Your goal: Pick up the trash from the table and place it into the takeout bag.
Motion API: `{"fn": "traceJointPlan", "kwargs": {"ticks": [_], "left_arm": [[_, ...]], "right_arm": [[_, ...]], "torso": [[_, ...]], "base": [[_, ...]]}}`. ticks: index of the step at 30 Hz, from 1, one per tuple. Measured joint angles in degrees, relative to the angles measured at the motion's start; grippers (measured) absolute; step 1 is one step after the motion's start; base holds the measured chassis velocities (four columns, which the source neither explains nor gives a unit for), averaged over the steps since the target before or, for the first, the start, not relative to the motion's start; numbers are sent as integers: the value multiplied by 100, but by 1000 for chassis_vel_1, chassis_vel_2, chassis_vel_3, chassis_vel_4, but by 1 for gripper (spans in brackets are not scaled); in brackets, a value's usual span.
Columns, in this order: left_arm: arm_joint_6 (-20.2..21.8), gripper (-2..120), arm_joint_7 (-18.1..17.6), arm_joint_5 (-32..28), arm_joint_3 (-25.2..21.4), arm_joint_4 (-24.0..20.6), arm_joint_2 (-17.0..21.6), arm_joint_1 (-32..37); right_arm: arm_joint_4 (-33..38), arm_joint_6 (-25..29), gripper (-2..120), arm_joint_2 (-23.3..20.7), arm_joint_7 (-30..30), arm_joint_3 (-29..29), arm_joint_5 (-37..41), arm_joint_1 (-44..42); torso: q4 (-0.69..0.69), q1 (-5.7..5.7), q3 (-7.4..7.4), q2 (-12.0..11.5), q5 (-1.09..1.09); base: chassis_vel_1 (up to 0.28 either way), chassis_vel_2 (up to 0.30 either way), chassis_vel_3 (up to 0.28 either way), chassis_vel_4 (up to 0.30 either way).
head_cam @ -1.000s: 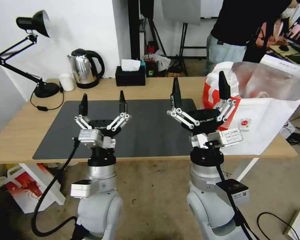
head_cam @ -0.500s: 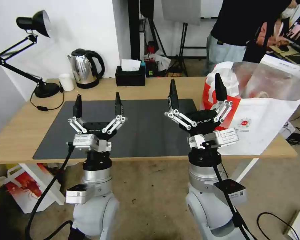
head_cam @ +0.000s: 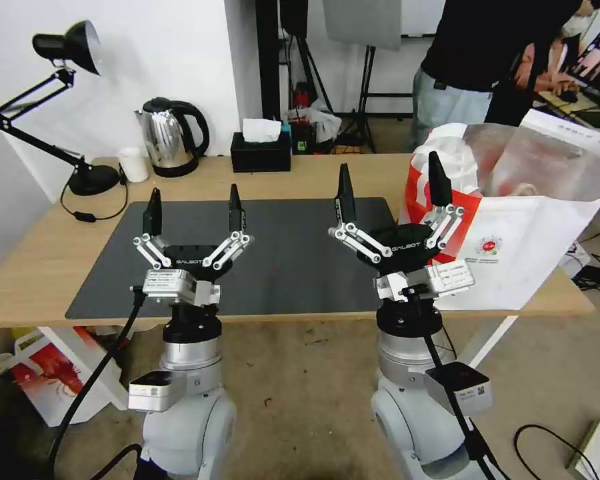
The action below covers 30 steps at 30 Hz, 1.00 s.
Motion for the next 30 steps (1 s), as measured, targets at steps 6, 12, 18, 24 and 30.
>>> {"fn": "traceJointPlan", "kwargs": {"ticks": [6, 12, 18, 24, 30], "left_arm": [[27, 100, 30, -26, -71, -44, 44, -2], [32, 100, 31, -28, -72, -45, 45, -1], [34, 100, 32, -30, -72, -46, 47, -1], [36, 100, 32, -33, -71, -46, 47, -1], [38, 100, 31, -34, -70, -46, 47, -1]], "right_arm": [[23, 15, 100, -40, 41, 42, -59, -14], [26, 17, 100, -42, 44, 44, -61, -16], [29, 20, 100, -42, 46, 47, -61, -16], [30, 23, 100, -42, 46, 47, -61, -15], [30, 23, 100, -42, 46, 46, -61, -14]], "torso": [[0, 0, 0, 0, 0], [0, 0, 0, 0, 0], [0, 0, 0, 0, 0], [0, 0, 0, 0, 0], [0, 0, 0, 0, 0]], "base": [[0, 0, 0, 0], [0, 0, 0, 0], [0, 0, 0, 0], [0, 0, 0, 0], [0, 0, 0, 0]]}}
